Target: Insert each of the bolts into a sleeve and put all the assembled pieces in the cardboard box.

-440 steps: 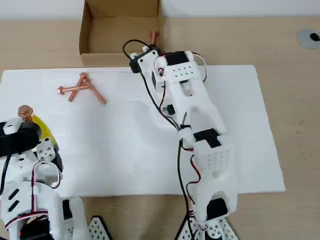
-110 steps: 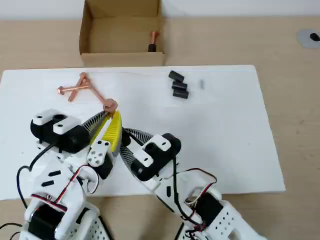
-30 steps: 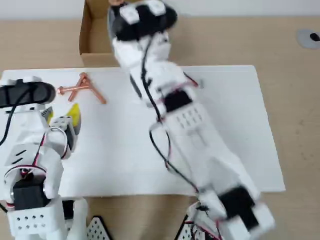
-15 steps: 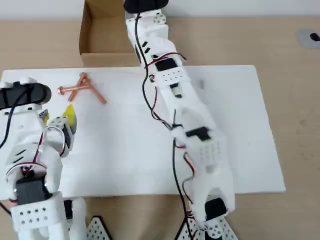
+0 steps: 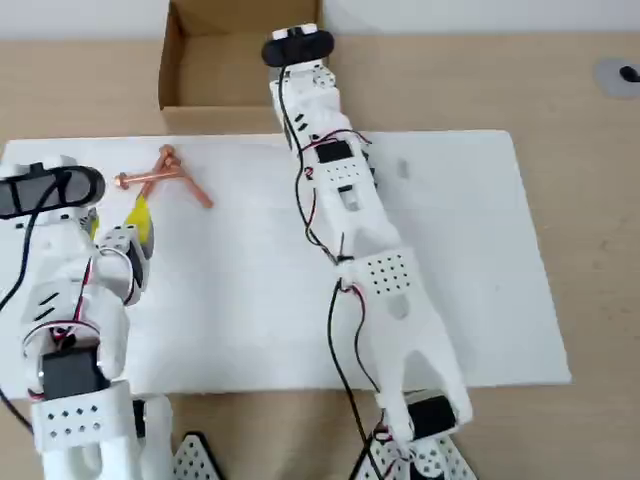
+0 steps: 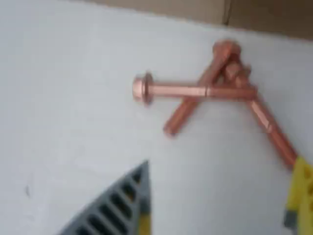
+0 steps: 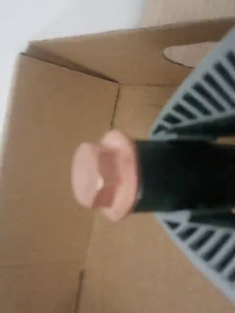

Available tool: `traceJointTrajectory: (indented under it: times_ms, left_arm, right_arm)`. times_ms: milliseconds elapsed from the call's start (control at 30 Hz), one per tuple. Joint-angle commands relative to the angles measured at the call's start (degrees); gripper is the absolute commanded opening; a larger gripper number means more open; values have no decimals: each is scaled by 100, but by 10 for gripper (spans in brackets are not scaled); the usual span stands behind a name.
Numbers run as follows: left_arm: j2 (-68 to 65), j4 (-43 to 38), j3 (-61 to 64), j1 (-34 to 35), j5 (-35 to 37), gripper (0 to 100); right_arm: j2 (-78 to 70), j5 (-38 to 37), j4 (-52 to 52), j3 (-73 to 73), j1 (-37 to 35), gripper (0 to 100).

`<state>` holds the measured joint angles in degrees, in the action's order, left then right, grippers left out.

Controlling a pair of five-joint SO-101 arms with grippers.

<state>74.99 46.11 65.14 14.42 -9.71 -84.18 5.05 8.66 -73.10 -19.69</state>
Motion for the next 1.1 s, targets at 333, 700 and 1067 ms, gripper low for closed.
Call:
traceJointTrajectory:
  times_ms: [333, 700, 1067]
  left_arm:
    - [-13, -114, 149, 44, 9, 208]
    - [-1481, -105, -686, 53, 1503, 209]
    - [-6571, 1152, -5398, -26, 1574, 206]
  right_arm:
    - [-549, -79, 1415, -1727, 145, 254]
    - [532, 325, 4220, -2255, 84, 254]
    - [2985, 624, 8053, -2246, 92, 253]
